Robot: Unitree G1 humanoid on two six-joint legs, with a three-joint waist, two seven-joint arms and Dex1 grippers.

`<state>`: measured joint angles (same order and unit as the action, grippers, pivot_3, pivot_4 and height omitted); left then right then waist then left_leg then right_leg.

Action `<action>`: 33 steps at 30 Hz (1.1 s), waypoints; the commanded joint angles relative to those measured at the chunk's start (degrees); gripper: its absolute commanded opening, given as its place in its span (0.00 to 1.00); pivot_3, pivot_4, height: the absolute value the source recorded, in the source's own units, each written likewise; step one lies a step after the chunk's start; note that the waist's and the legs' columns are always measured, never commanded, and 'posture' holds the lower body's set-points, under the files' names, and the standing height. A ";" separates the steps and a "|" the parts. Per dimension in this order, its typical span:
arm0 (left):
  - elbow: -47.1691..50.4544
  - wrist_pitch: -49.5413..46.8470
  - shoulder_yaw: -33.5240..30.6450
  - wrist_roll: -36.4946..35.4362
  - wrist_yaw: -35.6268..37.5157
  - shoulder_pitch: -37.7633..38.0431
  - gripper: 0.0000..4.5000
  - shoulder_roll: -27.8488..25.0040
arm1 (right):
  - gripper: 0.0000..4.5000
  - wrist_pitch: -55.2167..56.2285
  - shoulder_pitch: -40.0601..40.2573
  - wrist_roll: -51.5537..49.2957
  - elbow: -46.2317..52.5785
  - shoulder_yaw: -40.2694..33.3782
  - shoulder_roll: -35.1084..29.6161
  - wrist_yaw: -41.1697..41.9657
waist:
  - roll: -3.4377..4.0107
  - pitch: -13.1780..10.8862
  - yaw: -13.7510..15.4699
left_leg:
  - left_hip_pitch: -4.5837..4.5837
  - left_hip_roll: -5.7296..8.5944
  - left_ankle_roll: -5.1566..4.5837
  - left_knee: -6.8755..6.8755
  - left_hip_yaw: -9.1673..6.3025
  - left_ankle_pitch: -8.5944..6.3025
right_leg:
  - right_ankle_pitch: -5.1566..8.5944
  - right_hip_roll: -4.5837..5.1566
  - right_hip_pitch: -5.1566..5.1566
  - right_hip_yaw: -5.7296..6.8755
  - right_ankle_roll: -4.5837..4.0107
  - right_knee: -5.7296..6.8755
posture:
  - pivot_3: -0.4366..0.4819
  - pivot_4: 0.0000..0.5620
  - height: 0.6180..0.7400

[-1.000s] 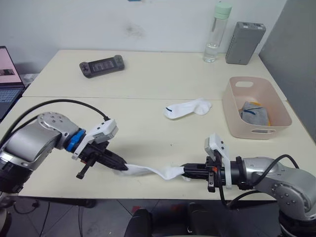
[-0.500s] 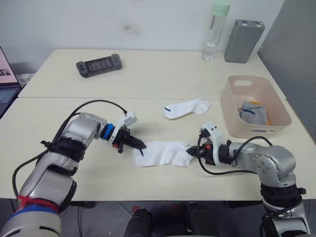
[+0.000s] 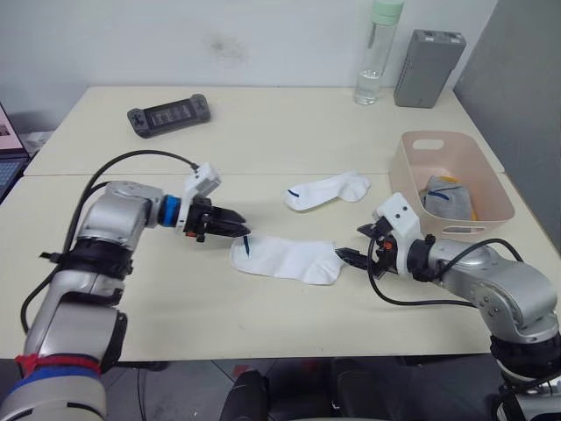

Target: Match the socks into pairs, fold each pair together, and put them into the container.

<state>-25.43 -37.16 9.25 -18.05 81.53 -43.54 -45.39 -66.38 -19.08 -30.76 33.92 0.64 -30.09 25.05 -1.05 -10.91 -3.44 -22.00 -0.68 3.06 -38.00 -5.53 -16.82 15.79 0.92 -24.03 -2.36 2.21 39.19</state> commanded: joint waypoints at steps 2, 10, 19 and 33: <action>9.82 -6.26 -4.82 -2.66 -5.49 5.46 0.55 -0.94 | 0.99 2.29 3.62 1.04 4.44 0.15 4.63 -4.93 | 0.00 0.01 0.20 | 0.00 0.00 0.01 -0.03 -0.03 0.00 | 0.00 0.01 0.02 0.02 0.00 0.03 | 0.48 0.27 1.00; 18.67 -7.77 -7.57 -1.59 -21.71 14.46 0.55 6.51 | 0.99 7.63 9.15 9.08 1.12 6.46 9.58 -11.98 | -0.02 0.03 0.91 | 0.09 0.07 0.04 -0.11 0.01 0.02 | -0.01 0.10 0.05 0.00 0.02 0.24 | 0.48 0.27 1.00; 21.95 -8.01 -6.85 -2.94 -23.29 18.16 0.23 8.20 | 0.47 7.55 9.80 10.20 0.29 10.40 8.37 -9.55 | -0.02 0.07 0.83 | 0.22 0.06 0.04 -0.09 0.04 0.02 | -0.01 0.06 0.06 -0.04 0.01 0.35 | 0.48 0.27 1.00; 37.00 -20.19 -13.76 -15.26 -18.24 31.41 0.00 -3.23 | 0.01 -9.29 12.26 -10.14 8.09 -2.09 10.17 -1.42 | -0.02 0.07 0.21 | 0.22 -0.03 0.04 0.01 0.01 0.02 | 0.01 0.06 0.05 -0.02 -0.02 0.27 | 0.48 0.27 1.00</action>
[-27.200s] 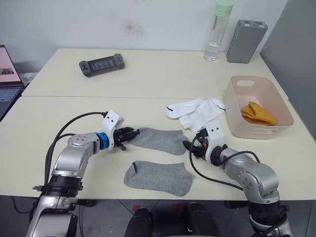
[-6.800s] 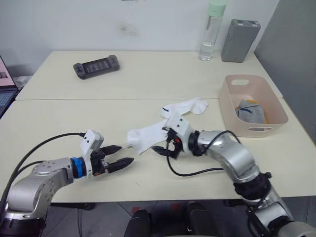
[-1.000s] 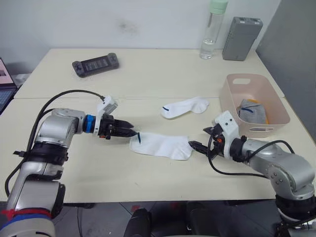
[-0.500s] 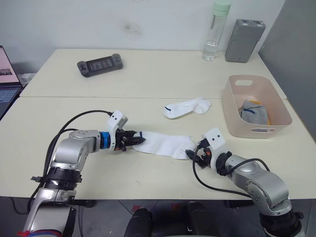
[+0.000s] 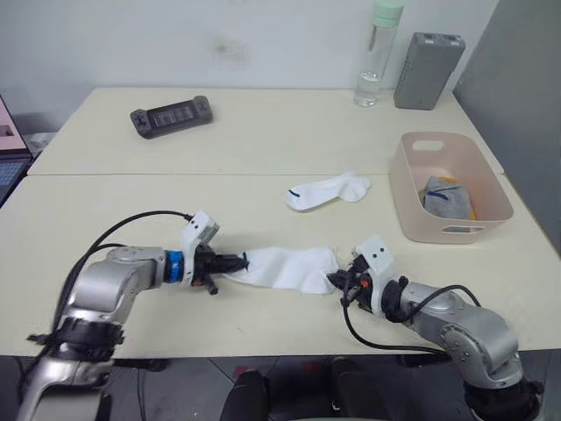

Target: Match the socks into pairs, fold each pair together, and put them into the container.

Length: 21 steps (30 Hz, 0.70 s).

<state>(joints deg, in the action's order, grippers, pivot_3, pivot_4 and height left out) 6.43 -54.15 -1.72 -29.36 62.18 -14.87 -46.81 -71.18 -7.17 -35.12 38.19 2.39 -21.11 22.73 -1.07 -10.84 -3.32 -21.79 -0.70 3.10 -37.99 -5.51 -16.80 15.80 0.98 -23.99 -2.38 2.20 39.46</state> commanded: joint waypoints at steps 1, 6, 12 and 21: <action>6.72 -4.11 -3.45 -4.86 0.91 4.68 0.00 -2.45 | 0.01 -5.78 0.49 -6.84 4.23 -4.65 1.22 0.67 | 0.00 0.00 0.13 | 0.01 0.00 0.00 0.00 -0.02 0.00 | 0.00 0.00 0.02 0.03 0.00 0.00 | 0.48 0.27 1.00; 9.92 -3.90 -5.16 -5.76 -2.63 10.09 0.00 -1.82 | 0.01 -8.27 0.58 -8.45 4.52 -5.55 0.95 -1.03 | 0.01 0.00 0.50 | 0.33 0.02 0.00 0.01 -0.02 0.00 | 0.01 0.01 0.42 0.05 0.02 -0.15 | 0.48 0.27 1.00; 10.31 0.69 -5.46 -4.05 -9.32 14.13 0.00 2.99 | 0.05 -7.61 -0.07 -6.70 3.50 -3.25 0.31 -2.83 | 0.02 0.01 0.81 | 0.76 0.00 0.00 0.12 0.15 -0.01 | 0.08 0.00 0.84 -0.09 0.13 -0.45 | 0.48 0.27 1.00; 12.23 5.22 -11.22 -6.64 -8.21 16.43 0.48 1.48 | 0.70 -4.64 -0.88 -8.42 7.22 -5.44 -6.43 0.23 | 0.02 0.01 1.42 | 0.76 -0.01 0.00 0.13 0.15 -0.01 | 0.07 -0.01 0.82 -0.07 0.13 -0.45 | 0.48 0.27 1.00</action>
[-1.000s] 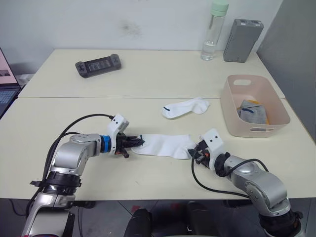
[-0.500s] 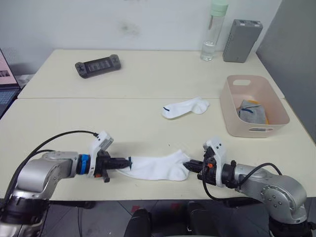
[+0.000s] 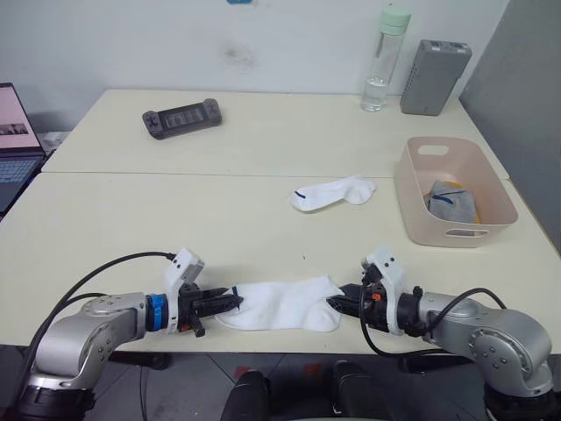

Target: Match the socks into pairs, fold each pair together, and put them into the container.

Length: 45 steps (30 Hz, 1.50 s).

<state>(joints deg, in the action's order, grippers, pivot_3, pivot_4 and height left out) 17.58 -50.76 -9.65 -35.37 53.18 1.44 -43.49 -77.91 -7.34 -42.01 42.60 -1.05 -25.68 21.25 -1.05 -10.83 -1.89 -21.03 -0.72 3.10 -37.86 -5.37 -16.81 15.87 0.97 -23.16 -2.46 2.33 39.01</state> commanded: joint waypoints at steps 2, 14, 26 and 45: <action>0.22 -0.01 -4.62 -3.15 3.09 -2.17 0.63 -4.10 | 0.86 7.40 -3.01 -0.63 3.77 -2.98 -5.01 4.82 | 0.00 -0.01 0.00 | -0.01 0.00 0.00 0.00 0.01 0.00 | 0.00 0.00 -0.01 -0.01 0.00 -0.01 | 0.48 0.27 1.00; -8.34 18.46 6.57 9.49 -1.08 -23.30 1.00 2.40 | 1.00 17.82 -11.80 10.44 0.52 0.62 -11.35 2.74 | -0.04 0.01 -0.05 | -0.14 0.06 0.00 -0.01 0.06 -0.01 | -0.10 0.04 -0.04 -0.02 -0.05 -0.09 | 0.48 0.27 1.00; -56.44 60.86 25.45 35.36 1.97 -49.27 1.00 16.93 | 1.00 12.32 -13.33 0.58 6.77 -6.00 -12.60 3.59 | -0.04 0.01 -0.02 | -0.43 0.19 -0.03 -0.13 -0.03 -0.02 | -0.15 0.06 -0.15 0.06 0.05 -0.17 | 0.48 0.27 1.00; -86.89 72.74 25.04 46.81 -9.66 -63.73 0.16 27.65 | 1.00 11.72 -13.75 -6.17 7.96 -7.39 -14.10 0.63 | -0.06 0.01 0.07 | -0.56 0.25 -0.04 -0.20 -0.22 -0.01 | -0.15 0.06 -0.17 0.15 0.06 -0.10 | 0.48 0.27 1.00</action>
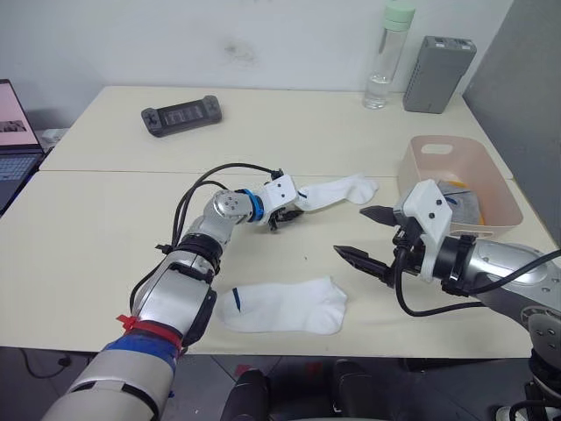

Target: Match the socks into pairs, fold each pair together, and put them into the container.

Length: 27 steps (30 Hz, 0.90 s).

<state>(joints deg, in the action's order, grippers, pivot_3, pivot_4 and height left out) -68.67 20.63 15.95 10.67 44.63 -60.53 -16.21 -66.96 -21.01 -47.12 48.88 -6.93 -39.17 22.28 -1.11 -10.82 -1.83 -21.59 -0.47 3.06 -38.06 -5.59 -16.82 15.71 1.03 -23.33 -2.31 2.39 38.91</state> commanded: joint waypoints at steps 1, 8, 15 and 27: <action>-0.89 1.28 -0.79 0.86 -1.21 -1.93 0.09 0.48 | 1.00 0.81 0.00 -1.20 1.67 -1.53 -0.73 -0.49 | 0.00 0.00 -0.01 | 0.00 0.00 0.00 0.00 0.00 0.00 | 0.00 0.00 0.00 0.00 0.00 0.00 | 0.48 0.27 1.00; 4.14 4.93 -3.47 -2.96 7.58 1.89 0.01 -2.23 | 1.00 0.67 0.13 -2.86 1.90 -1.54 -1.44 -1.35 | 0.00 0.00 -0.10 | 0.01 -0.01 0.00 0.01 0.01 0.00 | 0.00 0.00 0.00 -0.01 0.00 0.00 | 0.48 0.27 1.00; 31.80 2.02 -7.71 -14.21 24.35 20.67 0.01 -14.48 | 1.00 0.95 -0.39 -3.46 1.03 -0.10 -1.66 -1.64 | 0.01 0.00 -0.54 | 0.09 -0.14 0.01 0.08 0.01 0.01 | 0.01 -0.03 -0.03 -0.03 -0.02 0.05 | 0.48 0.27 1.00; 30.28 5.22 -13.78 -15.98 22.71 28.14 0.01 -25.13 | 1.00 2.04 -2.49 -3.13 -1.48 2.90 -2.39 -0.06 | 0.01 0.00 0.23 | 0.09 -0.06 0.01 0.04 -0.01 0.00 | 0.00 0.02 0.03 0.02 -0.02 0.02 | 0.48 0.27 1.00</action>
<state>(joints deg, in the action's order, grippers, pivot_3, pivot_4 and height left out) -38.83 25.64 3.52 -3.65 67.43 -32.58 -41.65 -66.54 -22.38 -50.57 46.85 -3.88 -41.01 21.63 -1.11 -10.82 -1.59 -21.49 -0.54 3.07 -38.02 -5.60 -16.82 15.72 1.04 -23.31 -2.29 2.37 38.93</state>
